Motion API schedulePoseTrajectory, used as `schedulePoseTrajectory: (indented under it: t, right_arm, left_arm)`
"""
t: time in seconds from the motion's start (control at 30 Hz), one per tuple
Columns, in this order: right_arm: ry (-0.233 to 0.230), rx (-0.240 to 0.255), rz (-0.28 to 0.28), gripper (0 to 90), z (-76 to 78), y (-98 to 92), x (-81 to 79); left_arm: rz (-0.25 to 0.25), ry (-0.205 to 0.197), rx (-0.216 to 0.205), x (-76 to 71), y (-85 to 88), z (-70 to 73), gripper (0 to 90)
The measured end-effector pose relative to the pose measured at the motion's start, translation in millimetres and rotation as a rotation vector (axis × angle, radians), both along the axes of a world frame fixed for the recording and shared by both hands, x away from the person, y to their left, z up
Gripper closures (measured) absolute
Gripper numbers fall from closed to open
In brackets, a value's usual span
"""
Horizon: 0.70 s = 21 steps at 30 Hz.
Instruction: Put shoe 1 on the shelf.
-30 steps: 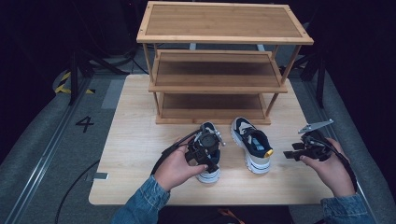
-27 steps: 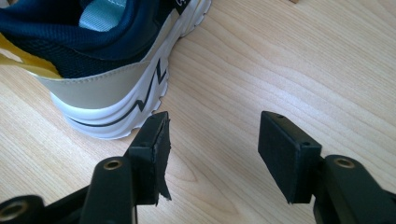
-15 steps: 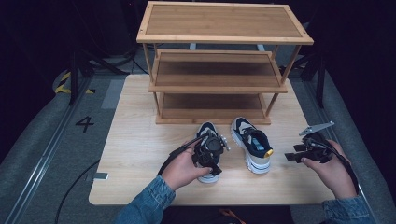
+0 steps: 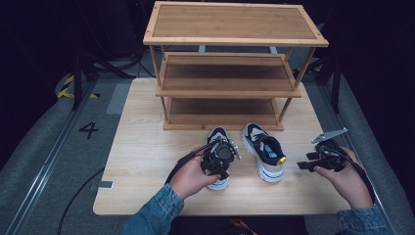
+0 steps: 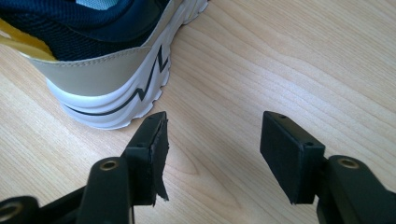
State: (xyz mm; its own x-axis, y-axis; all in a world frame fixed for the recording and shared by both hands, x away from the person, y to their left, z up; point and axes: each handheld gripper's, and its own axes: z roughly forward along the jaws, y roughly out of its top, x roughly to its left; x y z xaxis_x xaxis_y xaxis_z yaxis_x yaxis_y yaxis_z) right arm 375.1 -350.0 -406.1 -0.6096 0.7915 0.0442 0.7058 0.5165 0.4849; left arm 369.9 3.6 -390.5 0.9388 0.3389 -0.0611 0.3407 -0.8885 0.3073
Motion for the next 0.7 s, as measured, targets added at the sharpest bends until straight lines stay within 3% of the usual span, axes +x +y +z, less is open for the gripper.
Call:
schedulePoseTrajectory:
  t: [0.1,0.27,0.7]
  right_arm:
    - [0.002,-0.003,0.002,42.9,0.0,-0.3,-0.4]
    - [0.003,-0.001,-0.008,42.9,-0.4,-3.4,-2.6]
    - [-0.002,0.009,-0.015,45.3,1.2,-7.1,-3.5]
  left_arm:
    - [-0.003,0.007,-0.017,-0.1,1.2,3.8,65.9]
    - [-0.001,-0.03,-0.017,1.4,2.1,13.7,65.9]
    - [0.061,-0.062,-0.026,36.3,21.2,36.9,65.0]
